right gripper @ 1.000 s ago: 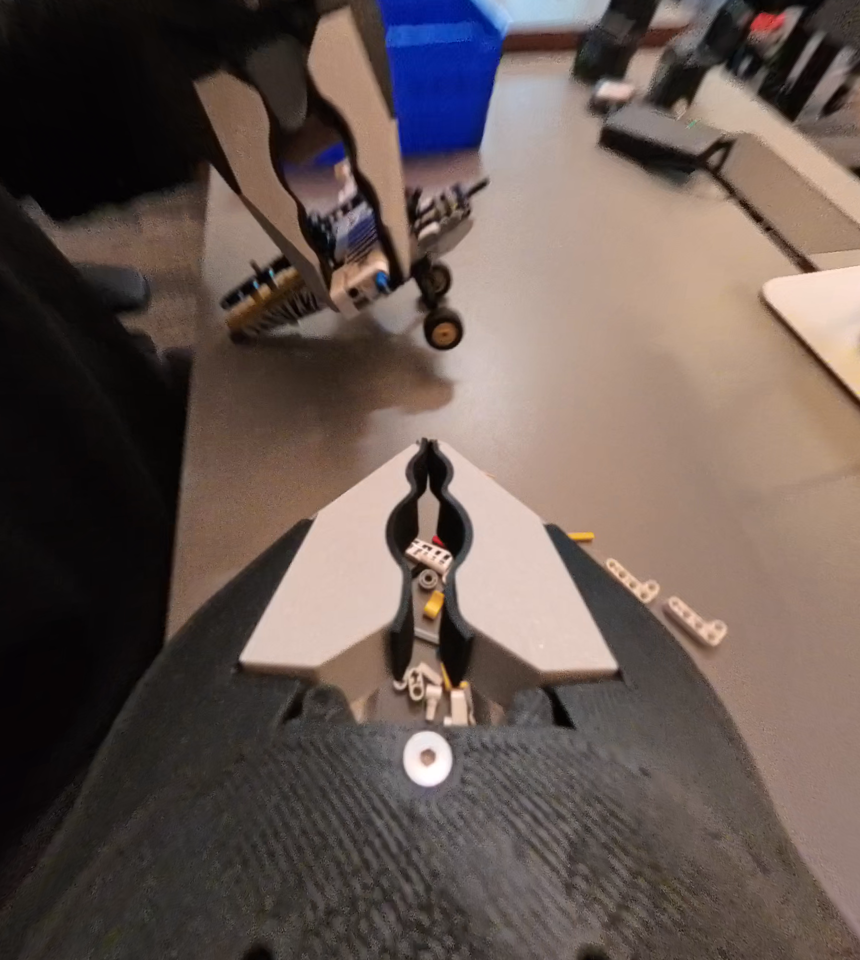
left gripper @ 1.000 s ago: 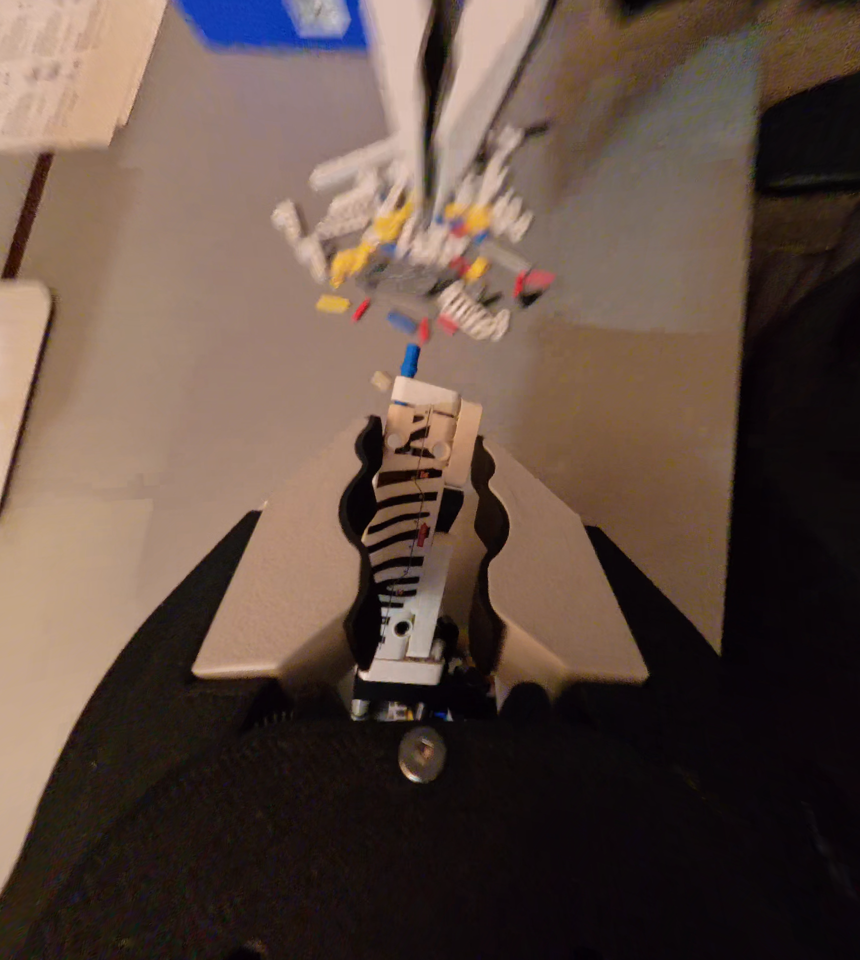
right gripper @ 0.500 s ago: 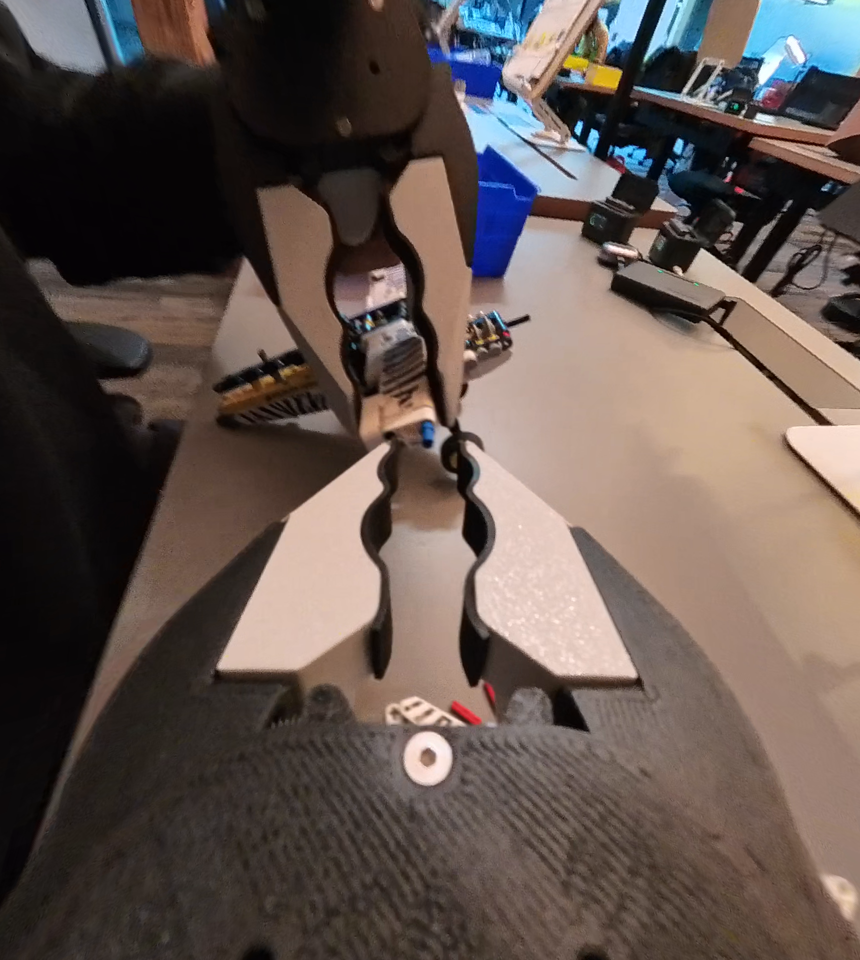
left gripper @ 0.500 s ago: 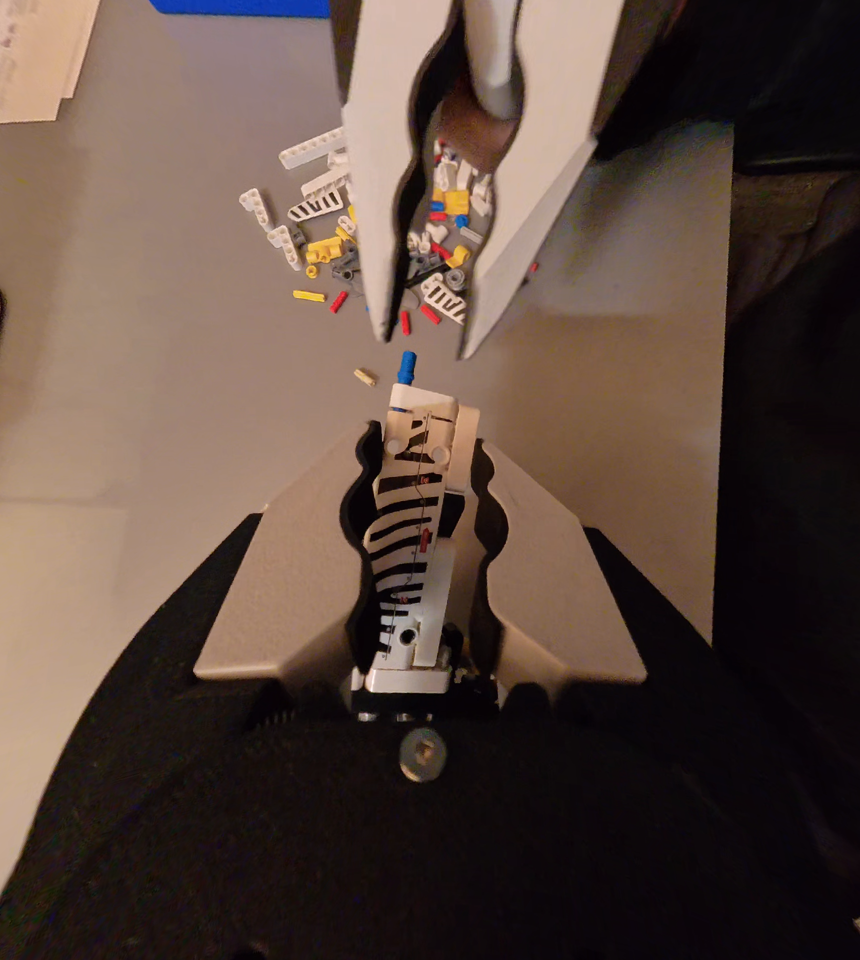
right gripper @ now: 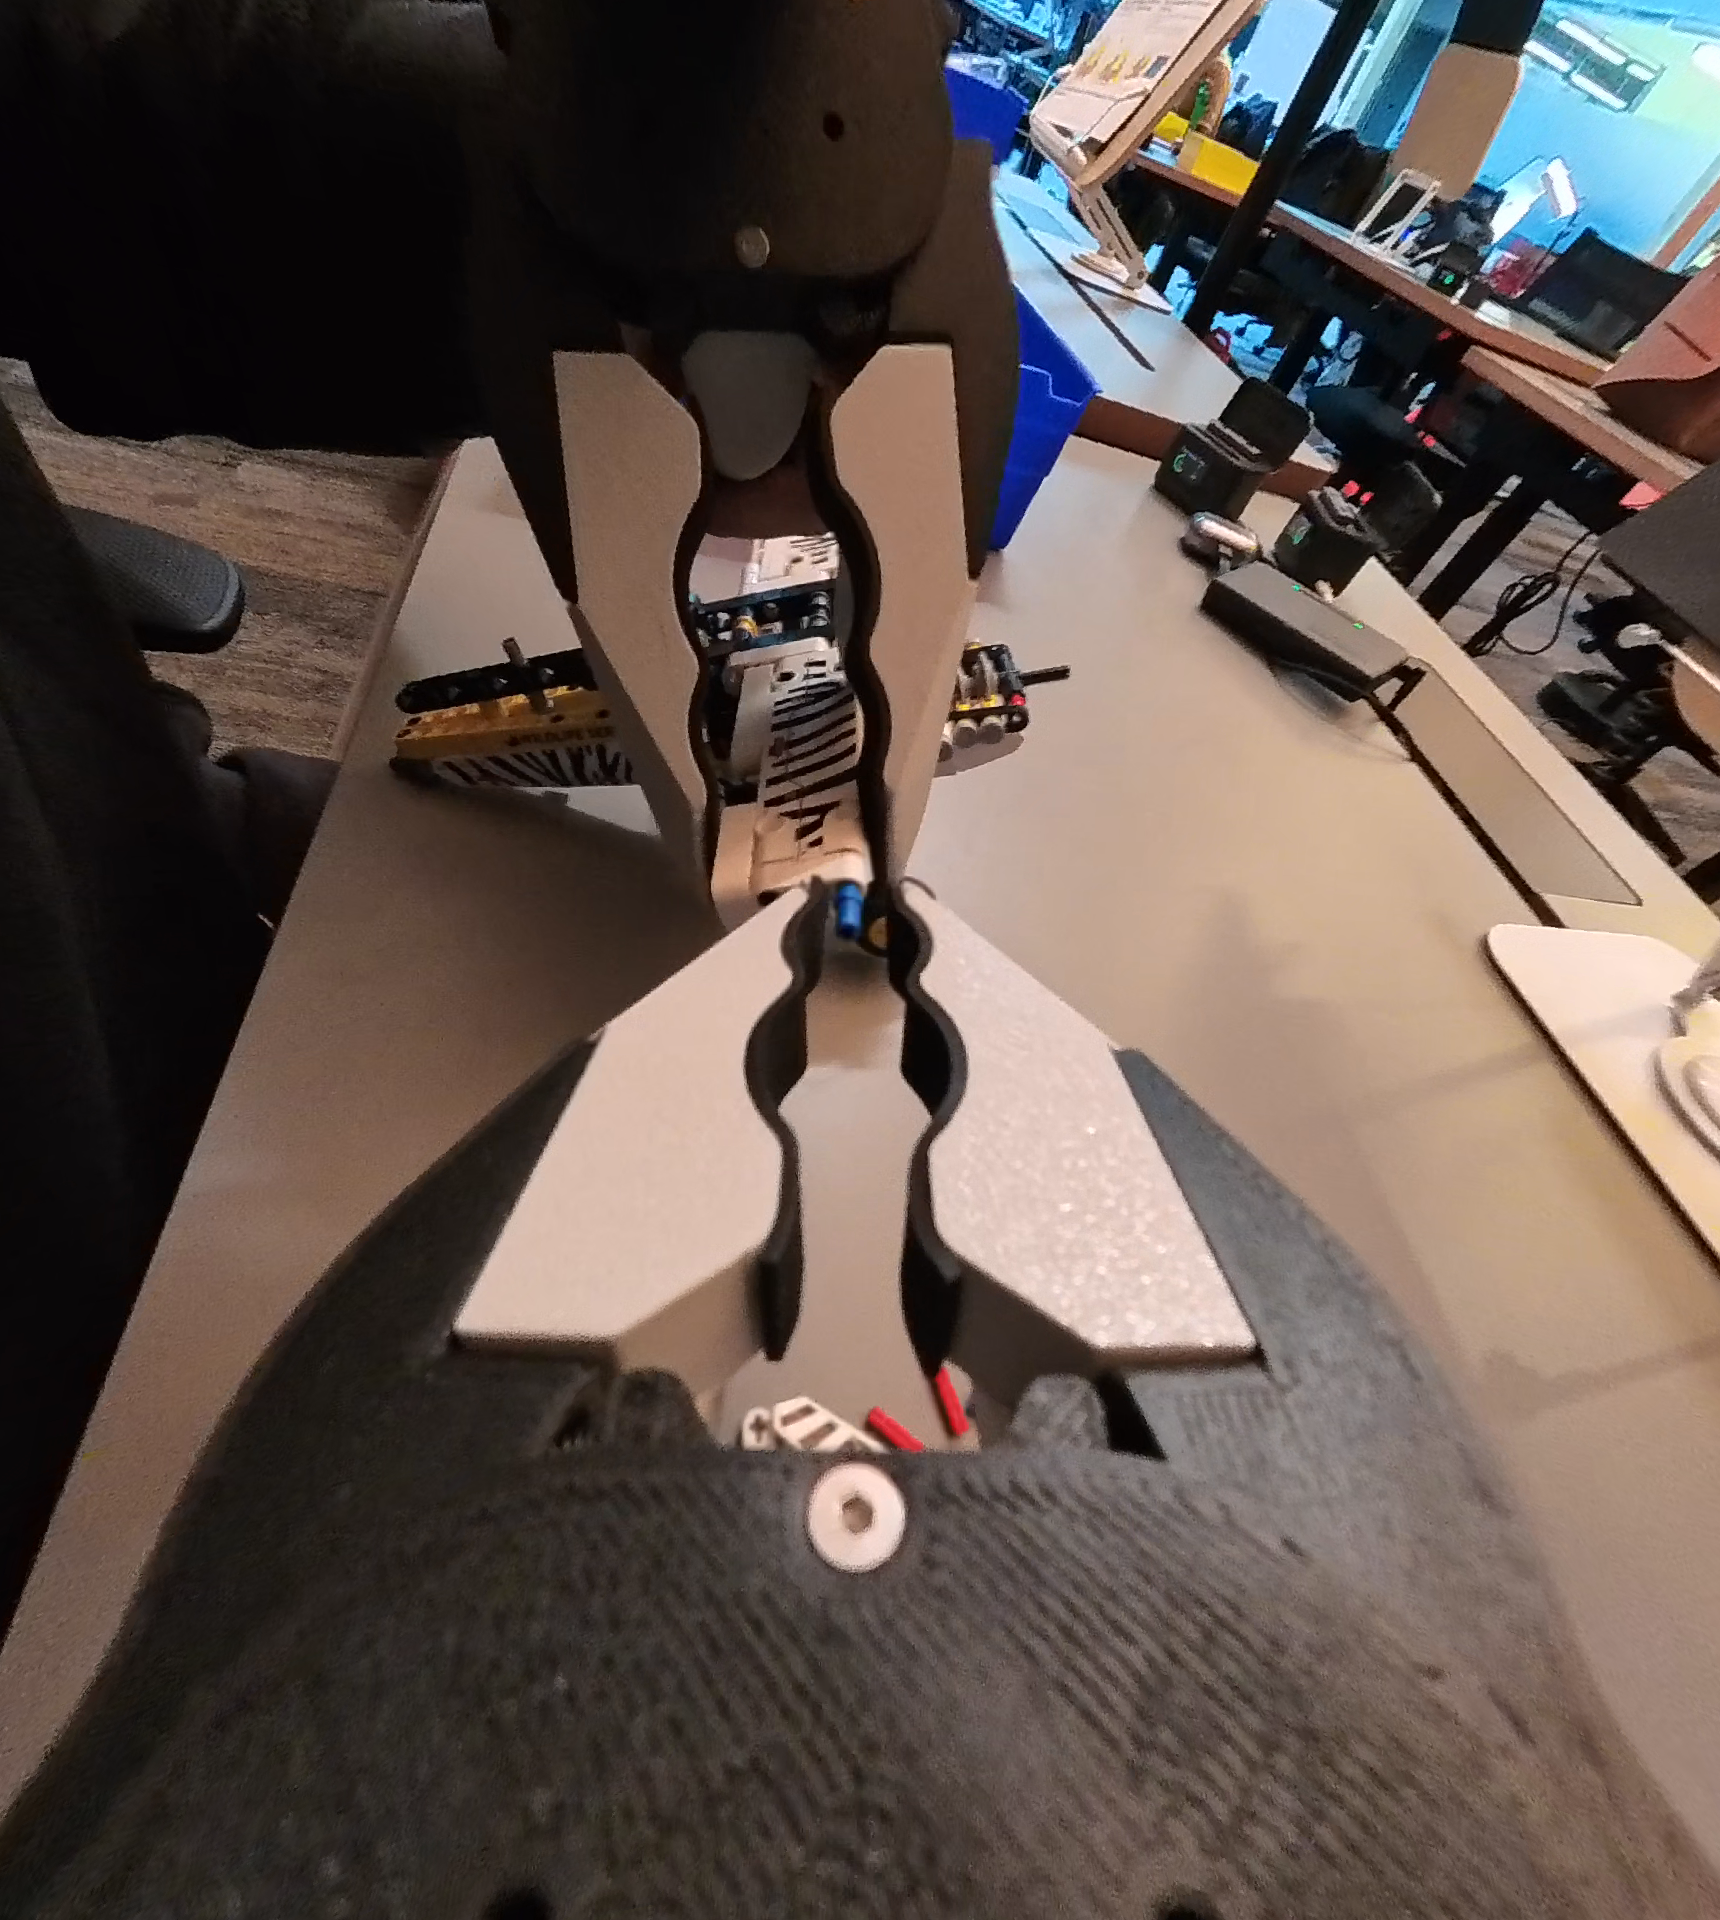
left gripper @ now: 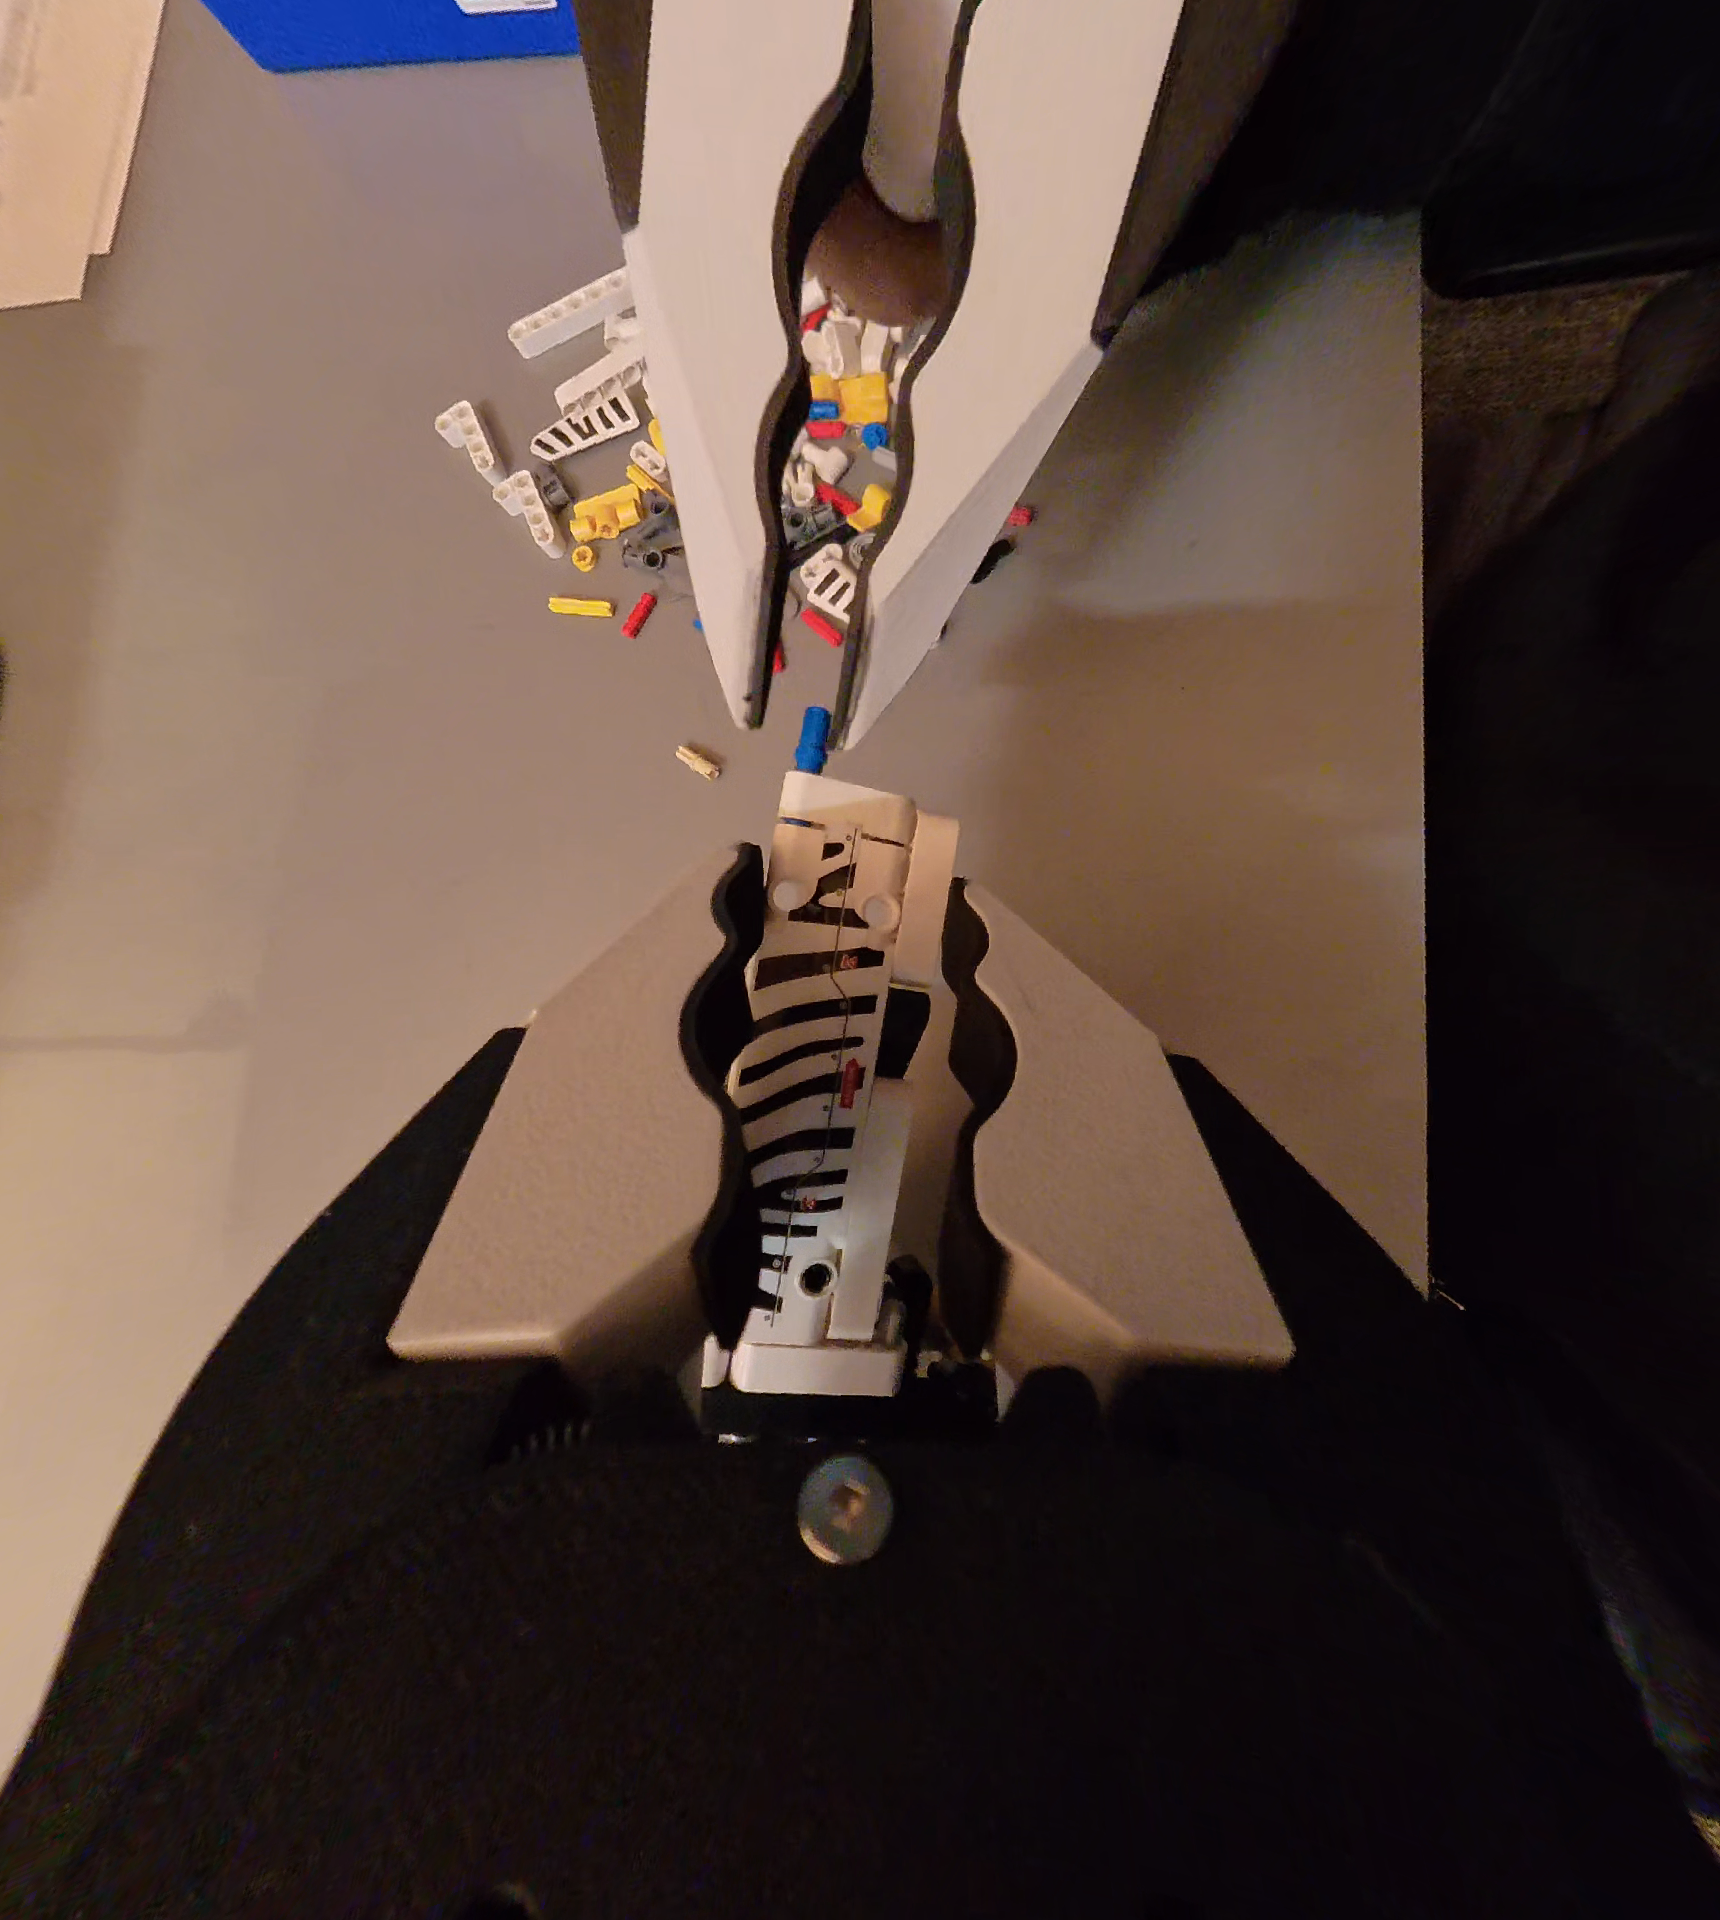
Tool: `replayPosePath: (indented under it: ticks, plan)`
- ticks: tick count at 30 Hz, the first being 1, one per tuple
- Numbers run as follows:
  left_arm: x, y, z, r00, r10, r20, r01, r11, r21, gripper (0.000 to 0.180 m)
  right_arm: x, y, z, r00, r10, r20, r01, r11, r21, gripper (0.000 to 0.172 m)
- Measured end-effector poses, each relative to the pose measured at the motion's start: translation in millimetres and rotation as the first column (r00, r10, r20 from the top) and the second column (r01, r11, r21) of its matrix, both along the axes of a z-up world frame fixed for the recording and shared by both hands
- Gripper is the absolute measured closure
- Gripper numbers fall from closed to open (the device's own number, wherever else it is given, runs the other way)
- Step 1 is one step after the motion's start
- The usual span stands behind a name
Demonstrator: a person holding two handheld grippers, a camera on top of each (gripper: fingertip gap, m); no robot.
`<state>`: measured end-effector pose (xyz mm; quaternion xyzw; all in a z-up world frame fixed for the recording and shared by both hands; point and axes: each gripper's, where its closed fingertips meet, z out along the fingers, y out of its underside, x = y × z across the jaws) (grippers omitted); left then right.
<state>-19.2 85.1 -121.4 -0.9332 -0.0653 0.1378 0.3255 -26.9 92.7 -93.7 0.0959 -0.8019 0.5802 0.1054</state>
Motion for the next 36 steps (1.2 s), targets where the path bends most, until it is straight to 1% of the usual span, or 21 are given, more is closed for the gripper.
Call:
replayPosePath:
  ticks: [4,7,12,15,19,24,28,30,33,36]
  plan:
    - [0,0,0,1.000,0.000,0.000,0.000,1.000,0.004,0.148,2,-3,-8,1.000,0.009,0.001,-0.009,1.000,0.025,0.163]
    - [1,0,0,1.000,0.002,0.004,-0.002,1.000,0.000,0.148,1,-5,-8,1.000,0.008,-0.028,-0.007,0.999,0.034,0.167]
    - [0,-1,1,1.000,0.007,0.008,-0.007,1.000,0.007,0.148,0,-6,-7,0.998,-0.009,-0.064,0.012,0.999,0.042,0.167]
    - [-1,-1,0,1.000,0.003,0.016,-0.003,1.000,0.001,0.148,-2,-6,-7,0.999,-0.034,0.013,0.034,0.998,0.052,0.167]
    - [-2,0,-1,1.000,-0.011,0.016,0.011,1.000,-0.005,0.148,-2,-5,-8,0.994,-0.034,0.105,0.030,0.999,0.037,0.167]
    - [2,1,1,0.999,-0.025,0.035,0.024,0.999,0.022,0.148,3,-3,-2,0.990,0.001,0.140,0.008,0.998,-0.067,0.169]
    - [0,0,6,0.999,-0.002,0.036,0.000,0.999,0.051,0.147,-2,-4,4,0.969,0.000,0.249,0.040,0.987,-0.154,0.170]
    - [-5,0,7,1.000,0.006,0.000,-0.006,0.998,0.057,0.146,-6,-4,6,0.948,-0.005,0.317,0.069,0.979,-0.190,0.170]
    - [-8,0,6,1.000,0.024,-0.003,-0.024,0.998,0.055,0.145,-9,-2,7,0.898,0.002,0.439,0.113,0.965,-0.236,0.170]
    - [-11,0,8,0.999,0.031,-0.014,-0.030,0.998,0.061,0.144,-12,0,9,0.856,-0.014,0.517,0.165,0.955,-0.247,0.170]
